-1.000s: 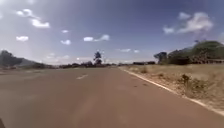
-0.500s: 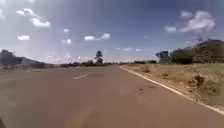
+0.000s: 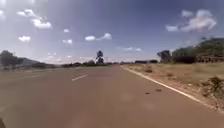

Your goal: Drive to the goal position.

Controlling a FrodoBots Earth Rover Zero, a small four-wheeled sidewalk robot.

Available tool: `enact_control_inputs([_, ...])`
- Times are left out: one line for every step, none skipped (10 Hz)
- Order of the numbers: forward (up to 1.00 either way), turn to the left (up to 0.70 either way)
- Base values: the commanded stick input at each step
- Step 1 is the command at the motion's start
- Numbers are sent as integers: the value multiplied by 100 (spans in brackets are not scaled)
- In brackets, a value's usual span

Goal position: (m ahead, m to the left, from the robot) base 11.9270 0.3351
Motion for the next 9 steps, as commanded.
enact_control_inputs([85, -30])
enact_control_inputs([85, -29])
enact_control_inputs([85, -8])
enact_control_inputs([85, 0])
enact_control_inputs([85, 0])
enact_control_inputs([85, -13])
enact_control_inputs([85, -27])
enact_control_inputs([85, -34])
enact_control_inputs([85, -34])
